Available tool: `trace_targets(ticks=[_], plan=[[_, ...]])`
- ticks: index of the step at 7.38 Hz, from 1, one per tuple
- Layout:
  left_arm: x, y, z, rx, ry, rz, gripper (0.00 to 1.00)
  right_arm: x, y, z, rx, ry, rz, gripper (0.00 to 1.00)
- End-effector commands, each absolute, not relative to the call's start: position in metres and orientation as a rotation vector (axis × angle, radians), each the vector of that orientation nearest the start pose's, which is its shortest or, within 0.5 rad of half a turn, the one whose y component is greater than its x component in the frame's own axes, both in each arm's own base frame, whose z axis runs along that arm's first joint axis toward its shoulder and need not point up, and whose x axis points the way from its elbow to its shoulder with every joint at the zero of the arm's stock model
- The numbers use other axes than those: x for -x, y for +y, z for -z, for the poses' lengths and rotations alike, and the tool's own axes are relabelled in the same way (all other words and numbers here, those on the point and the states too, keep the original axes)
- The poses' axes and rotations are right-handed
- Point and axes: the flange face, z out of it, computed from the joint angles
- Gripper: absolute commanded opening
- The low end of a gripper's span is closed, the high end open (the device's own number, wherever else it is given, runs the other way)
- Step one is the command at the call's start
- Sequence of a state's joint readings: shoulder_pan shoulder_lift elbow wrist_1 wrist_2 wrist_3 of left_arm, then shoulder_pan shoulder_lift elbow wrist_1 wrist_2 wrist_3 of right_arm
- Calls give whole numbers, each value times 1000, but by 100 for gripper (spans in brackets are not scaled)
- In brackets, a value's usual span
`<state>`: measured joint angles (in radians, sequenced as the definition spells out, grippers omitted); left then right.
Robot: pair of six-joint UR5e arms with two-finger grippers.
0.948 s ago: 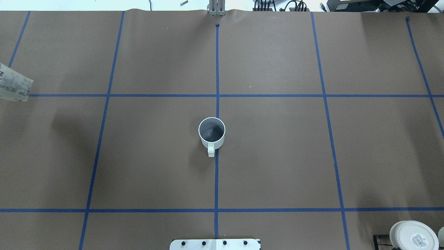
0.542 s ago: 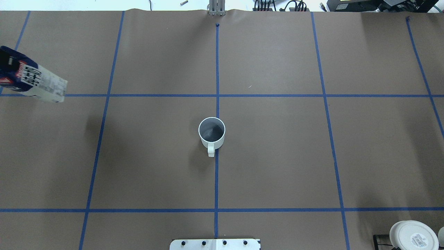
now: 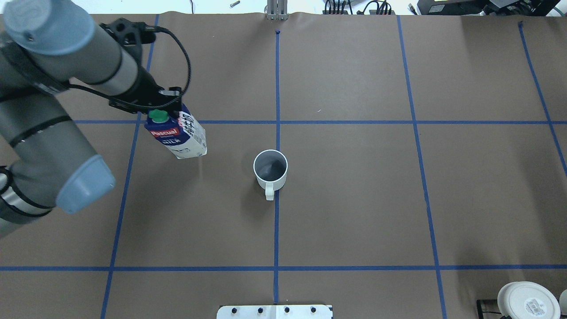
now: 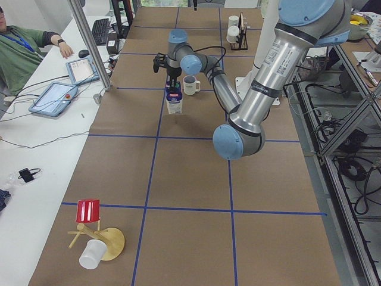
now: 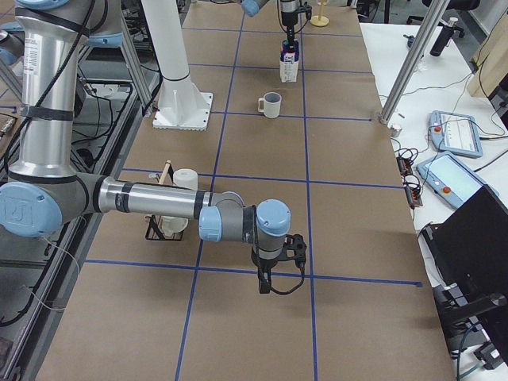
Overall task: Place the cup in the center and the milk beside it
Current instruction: 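Carry the milk carton with the left gripper toward the mug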
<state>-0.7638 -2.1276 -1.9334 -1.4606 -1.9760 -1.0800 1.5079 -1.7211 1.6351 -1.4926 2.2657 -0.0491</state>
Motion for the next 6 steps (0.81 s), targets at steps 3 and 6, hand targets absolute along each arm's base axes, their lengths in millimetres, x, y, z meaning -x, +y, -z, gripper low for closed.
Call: trace_targets(ticks=[3, 6], plan=[[-468, -415, -149, -131, 872, 85, 0, -43, -430, -694, 14, -695, 104, 100], [-481, -417, -150, -137, 853, 86, 0, -43, -429, -697, 17, -695, 104, 100]])
